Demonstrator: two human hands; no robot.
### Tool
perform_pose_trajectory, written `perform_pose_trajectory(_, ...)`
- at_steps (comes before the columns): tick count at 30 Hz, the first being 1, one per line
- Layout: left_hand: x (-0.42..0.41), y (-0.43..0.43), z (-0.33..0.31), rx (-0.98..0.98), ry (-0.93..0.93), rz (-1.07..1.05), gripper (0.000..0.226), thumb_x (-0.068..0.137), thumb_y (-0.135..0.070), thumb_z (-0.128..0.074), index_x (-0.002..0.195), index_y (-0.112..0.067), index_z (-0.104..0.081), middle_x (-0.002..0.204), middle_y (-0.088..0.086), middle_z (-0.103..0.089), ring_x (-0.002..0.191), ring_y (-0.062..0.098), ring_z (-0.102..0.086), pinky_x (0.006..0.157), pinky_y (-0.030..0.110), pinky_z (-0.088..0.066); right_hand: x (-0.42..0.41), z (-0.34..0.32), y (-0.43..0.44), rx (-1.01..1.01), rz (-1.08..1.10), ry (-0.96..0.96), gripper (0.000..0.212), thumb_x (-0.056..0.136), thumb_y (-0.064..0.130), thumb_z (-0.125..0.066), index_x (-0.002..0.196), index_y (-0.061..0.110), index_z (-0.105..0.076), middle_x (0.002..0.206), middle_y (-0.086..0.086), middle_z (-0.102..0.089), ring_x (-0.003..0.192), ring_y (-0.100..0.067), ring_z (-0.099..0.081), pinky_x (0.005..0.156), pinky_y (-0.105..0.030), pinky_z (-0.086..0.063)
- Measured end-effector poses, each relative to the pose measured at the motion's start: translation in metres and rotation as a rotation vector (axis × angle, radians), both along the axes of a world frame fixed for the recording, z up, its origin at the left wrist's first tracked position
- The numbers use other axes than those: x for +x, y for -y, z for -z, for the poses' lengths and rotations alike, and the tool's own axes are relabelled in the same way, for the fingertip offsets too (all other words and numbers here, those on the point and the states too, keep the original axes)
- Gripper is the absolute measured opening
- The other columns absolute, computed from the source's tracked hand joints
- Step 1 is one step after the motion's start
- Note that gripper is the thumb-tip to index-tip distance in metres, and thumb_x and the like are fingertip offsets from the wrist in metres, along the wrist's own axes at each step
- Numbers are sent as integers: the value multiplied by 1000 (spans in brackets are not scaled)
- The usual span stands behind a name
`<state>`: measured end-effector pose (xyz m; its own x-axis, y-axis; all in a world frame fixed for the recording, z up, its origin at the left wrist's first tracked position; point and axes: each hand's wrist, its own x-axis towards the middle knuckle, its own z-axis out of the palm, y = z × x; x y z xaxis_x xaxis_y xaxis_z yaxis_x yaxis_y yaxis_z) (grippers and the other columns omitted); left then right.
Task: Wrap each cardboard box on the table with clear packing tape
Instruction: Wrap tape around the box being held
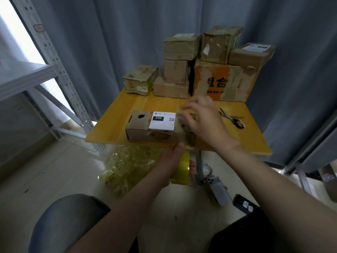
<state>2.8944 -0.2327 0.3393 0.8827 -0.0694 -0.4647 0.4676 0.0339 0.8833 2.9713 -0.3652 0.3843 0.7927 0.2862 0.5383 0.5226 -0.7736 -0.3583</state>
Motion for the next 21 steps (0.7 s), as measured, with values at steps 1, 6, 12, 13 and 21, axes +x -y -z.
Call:
perform_pose_trajectory(1,0,1,2,-5,-1,-5,35,109,-43,-42,115,-12,-57,73,16,-75,56,29,-70,57,36,-60,-9,7,-3,-47,-68,-14,21,100,26,-62,116,20,-74,121,0,-64,118,-21,-50,99,-38,-45)
perform_pose_trajectory(6,3,3,8,-15,-3,-20,44,106,-48,-45,116,-8,-59,75,20,-73,56,32,-69,54,33,-56,-16,25,-14,-256,-47,-236,44,112,36,-36,152,24,-48,159,5,-46,149,-16,-35,128,-45,-15)
perform_pose_trajectory(12,1,1,5,25,23,-2,37,108,-47,-42,116,-13,-55,69,16,-73,53,29,-68,50,30,-56,16,11,-27,-407,23,-420,51,111,46,-27,147,17,-46,155,-4,-45,144,-24,-36,120,-50,-26)
perform_pose_trajectory(13,1,1,4,27,29,3,36,108,-46,-41,117,-14,-55,69,16,-73,53,29,-68,50,30,-56,23,10,-28,-412,24,-442,49,110,47,-28,141,15,-49,148,-7,-50,138,-26,-40,114,-48,-32)
perform_pose_trajectory(21,3,-3,4,29,13,24,38,108,-43,-42,113,-8,-57,65,12,-72,51,27,-68,48,29,-57,59,9,-28,-151,6,-571,46,110,41,-42,99,6,-69,99,-11,-69,96,-30,-62,81,-41,-52)
